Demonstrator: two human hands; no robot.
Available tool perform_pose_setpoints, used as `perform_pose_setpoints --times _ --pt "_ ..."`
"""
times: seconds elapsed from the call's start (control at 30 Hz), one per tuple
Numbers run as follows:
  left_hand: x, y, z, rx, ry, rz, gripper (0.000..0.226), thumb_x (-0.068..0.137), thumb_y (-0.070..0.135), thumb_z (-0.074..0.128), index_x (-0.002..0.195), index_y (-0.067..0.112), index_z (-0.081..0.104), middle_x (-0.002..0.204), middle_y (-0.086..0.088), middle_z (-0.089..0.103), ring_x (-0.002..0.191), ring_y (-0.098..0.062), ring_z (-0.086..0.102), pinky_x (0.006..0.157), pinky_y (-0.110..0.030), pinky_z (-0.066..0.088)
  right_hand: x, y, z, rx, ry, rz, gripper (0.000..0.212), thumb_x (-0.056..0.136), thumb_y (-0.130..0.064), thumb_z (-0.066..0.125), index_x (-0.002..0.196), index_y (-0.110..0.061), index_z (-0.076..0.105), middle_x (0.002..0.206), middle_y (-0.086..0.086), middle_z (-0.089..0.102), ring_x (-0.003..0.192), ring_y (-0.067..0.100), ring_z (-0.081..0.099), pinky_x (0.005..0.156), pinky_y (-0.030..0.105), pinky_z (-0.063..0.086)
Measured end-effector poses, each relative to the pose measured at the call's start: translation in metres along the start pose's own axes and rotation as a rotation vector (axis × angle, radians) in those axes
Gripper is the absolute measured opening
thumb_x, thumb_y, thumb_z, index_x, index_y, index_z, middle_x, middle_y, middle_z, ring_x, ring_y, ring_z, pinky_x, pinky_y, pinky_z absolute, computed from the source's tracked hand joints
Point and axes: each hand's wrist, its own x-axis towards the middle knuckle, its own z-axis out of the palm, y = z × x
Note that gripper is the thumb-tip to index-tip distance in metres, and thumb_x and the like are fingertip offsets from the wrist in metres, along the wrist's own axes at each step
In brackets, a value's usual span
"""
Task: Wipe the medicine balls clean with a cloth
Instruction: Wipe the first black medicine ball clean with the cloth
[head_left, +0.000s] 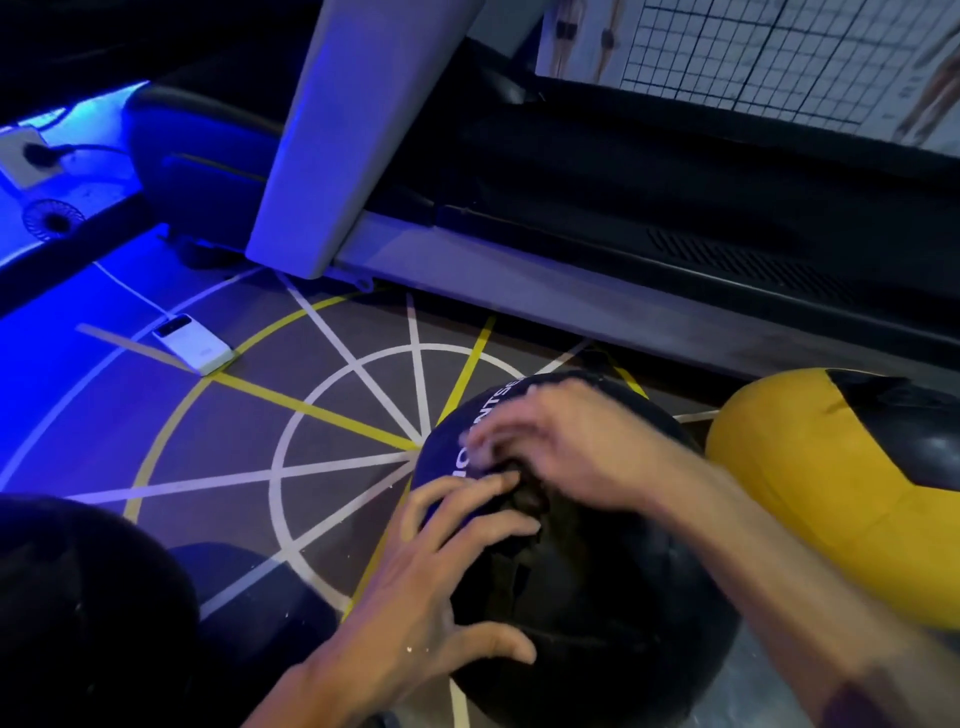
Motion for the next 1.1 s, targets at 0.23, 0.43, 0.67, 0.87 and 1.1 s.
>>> perform_pose_setpoints --times 0.23,0.43,0.67,0.87,1.1 --pt "0.005 -0.002 -0.003 -0.011 -0.010 -0.013 0.080 0.068 0.076 0.077 0.138 0.056 0.044 0.161 0.026 0.027 0.149 -0.014 0.018 0.117 -0.044 0.027 0.016 0.015 -0.011 0.149 0.073 0.135 0.032 0.093 0.001 0.058 0.098 -0.022 0.080 0.096 -0.014 0.079 0.098 -0.007 0.069 0.093 0.008 0.047" --pt "0.006 -0.005 -0.008 -0.086 -0.017 -0.024 0.078 0.077 0.067 0.077 0.145 0.050 0.046 0.163 0.026 0.024 0.152 -0.011 0.015 0.116 -0.038 0.025 -0.044 0.016 0.015 0.186 0.474 -0.035 0.031 0.095 0.002 0.064 0.115 -0.018 0.077 0.115 -0.015 0.075 0.110 -0.007 0.066 0.098 0.018 0.051" --pt "0.012 -0.011 -0.011 -0.312 0.180 -0.129 0.048 0.088 0.035 0.079 0.135 0.034 0.066 0.153 0.020 0.049 0.149 -0.009 0.036 0.120 -0.044 0.035 -0.135 0.089 0.057 0.611 0.890 0.485 0.026 0.106 -0.018 0.052 0.120 -0.028 0.071 0.123 -0.015 0.072 0.119 0.009 0.066 0.102 0.028 0.051" --pt "0.015 -0.023 -0.010 -0.378 0.344 -0.288 0.013 0.088 0.027 0.068 0.098 0.022 0.074 0.136 0.017 0.063 0.132 -0.009 0.056 0.101 -0.042 0.054 -0.156 0.134 0.112 0.964 0.757 1.026 0.027 0.111 -0.022 0.044 0.107 -0.024 0.071 0.102 0.004 0.072 0.090 0.022 0.066 0.073 0.036 0.051" --pt "0.030 -0.061 -0.031 -0.538 0.269 -0.561 0.040 0.098 0.042 0.063 0.137 0.040 0.055 0.128 0.020 0.067 0.120 -0.008 0.065 0.095 -0.036 0.056 -0.110 0.144 0.143 1.434 0.757 1.134 0.035 0.109 -0.012 0.039 0.137 -0.009 0.059 0.105 0.020 0.069 0.085 0.034 0.062 0.059 0.034 0.048"
